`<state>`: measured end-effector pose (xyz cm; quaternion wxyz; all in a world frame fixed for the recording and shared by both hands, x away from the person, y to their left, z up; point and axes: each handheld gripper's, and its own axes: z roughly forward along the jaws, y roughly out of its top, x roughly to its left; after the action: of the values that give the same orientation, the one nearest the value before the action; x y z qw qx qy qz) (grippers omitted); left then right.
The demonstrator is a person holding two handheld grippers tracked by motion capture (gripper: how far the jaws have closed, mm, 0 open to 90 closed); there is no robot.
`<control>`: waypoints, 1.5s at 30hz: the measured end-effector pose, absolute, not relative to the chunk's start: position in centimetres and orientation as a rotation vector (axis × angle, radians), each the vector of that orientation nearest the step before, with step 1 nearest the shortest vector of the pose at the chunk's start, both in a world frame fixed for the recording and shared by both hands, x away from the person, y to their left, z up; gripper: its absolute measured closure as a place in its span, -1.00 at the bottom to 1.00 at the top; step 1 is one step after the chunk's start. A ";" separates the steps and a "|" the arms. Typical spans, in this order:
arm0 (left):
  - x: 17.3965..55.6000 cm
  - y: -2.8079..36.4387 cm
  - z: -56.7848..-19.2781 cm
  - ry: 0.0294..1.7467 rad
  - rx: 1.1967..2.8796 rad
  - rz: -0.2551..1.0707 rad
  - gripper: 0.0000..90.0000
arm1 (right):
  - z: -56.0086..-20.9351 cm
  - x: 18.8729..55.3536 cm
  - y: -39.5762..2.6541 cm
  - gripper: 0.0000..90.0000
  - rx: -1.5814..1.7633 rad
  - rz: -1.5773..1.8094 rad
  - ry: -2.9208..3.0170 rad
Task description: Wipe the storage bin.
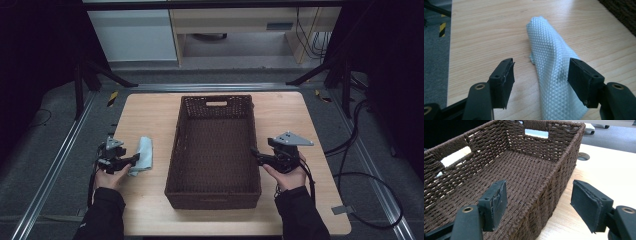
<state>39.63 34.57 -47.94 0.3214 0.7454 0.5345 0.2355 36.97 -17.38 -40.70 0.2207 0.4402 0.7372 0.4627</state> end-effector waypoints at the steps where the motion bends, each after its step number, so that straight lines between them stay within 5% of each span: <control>1: 39.7 34.4 -48.0 1.399 1.961 0.615 -0.18 | -40.8 37.0 -17.3 -0.36 1.217 1.277 2.042; 9: 40.4 33.4 -49.0 1.407 2.028 0.565 -0.14 | -41.2 37.1 -16.6 -0.34 1.219 1.267 2.068; 18: 40.3 33.3 -48.3 1.386 2.018 0.480 0.71 | -42.2 37.4 -15.5 -0.32 1.217 1.214 2.119; 30: 38.4 33.0 -44.7 1.279 1.856 0.511 0.75 | -42.6 37.5 -15.2 -0.22 1.245 1.182 2.117; 45: 37.4 29.4 -42.5 1.159 1.871 0.519 0.75 | -43.3 37.7 -14.8 0.41 1.290 1.106 2.184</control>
<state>37.43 29.36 -42.53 0.4260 0.7486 0.4637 0.2078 37.73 -14.82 -43.28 0.1862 0.4581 0.7754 0.3927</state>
